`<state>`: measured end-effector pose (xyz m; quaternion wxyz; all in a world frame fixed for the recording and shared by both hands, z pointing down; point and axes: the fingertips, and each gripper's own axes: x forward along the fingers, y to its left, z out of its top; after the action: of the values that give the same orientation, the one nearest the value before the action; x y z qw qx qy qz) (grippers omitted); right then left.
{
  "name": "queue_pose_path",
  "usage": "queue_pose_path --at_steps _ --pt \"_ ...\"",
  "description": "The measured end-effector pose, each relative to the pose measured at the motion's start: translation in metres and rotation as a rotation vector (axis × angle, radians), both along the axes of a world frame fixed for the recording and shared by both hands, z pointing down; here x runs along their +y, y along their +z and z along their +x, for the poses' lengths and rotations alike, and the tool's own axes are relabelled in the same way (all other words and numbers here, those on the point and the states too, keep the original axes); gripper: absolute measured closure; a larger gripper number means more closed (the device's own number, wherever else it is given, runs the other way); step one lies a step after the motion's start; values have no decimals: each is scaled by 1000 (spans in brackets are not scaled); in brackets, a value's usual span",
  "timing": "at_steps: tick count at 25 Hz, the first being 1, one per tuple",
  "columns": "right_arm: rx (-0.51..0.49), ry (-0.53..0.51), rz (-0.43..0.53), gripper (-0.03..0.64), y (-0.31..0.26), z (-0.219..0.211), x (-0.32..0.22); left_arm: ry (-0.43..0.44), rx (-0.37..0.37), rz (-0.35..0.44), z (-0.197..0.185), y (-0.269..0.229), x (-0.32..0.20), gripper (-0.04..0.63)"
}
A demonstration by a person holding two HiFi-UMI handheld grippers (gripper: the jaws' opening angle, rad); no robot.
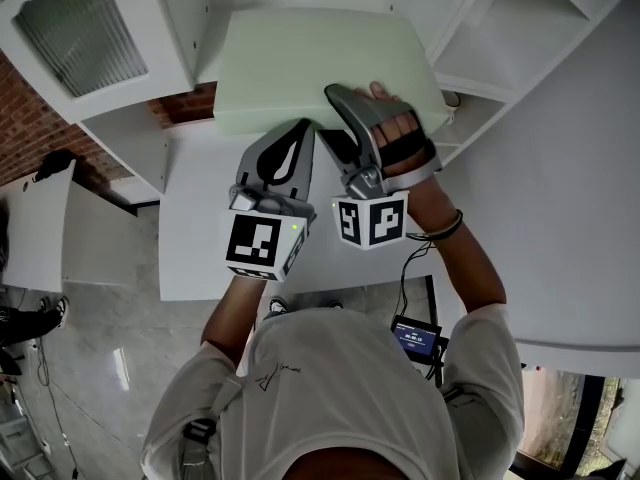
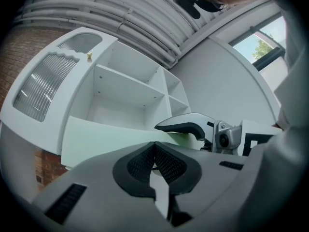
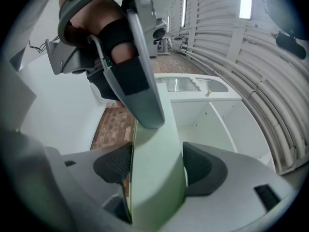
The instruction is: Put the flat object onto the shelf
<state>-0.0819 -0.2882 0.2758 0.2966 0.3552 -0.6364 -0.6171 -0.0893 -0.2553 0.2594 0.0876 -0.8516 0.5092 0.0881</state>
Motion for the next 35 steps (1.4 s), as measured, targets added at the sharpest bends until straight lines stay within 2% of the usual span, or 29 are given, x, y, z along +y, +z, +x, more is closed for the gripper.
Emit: queue_pose_path --at_steps 3,7,8,11,15,21,27,35 --pt "-11 -15 0 319 -1 2 7 -4 -1 -2 0 -1 -3 583" --pt "-84 -62 -46 321 -4 7 25 -13 -8 -12 -1 1 -10 582" --pt "-112 -66 -56 337 -6 11 27 -15 -9 -13 -2 2 -12 581" --pt "-216 -38 -59 481 -16 32 26 -19 -7 -15 -2 2 -15 582" --pt "-342 45 -104 549 -22 66 17 -23 -9 -18 -3 1 -18 582" --pt "-459 140 -228 569 -10 101 1 -31 -19 -23 -3 3 -20 582" --pt "-490 162 -246 575 -9 105 -12 -49 -29 -37 -5 9 -24 581" --pt "-525 184 -261 577 -10 106 -22 -97 -32 -43 -29 10 -27 582"
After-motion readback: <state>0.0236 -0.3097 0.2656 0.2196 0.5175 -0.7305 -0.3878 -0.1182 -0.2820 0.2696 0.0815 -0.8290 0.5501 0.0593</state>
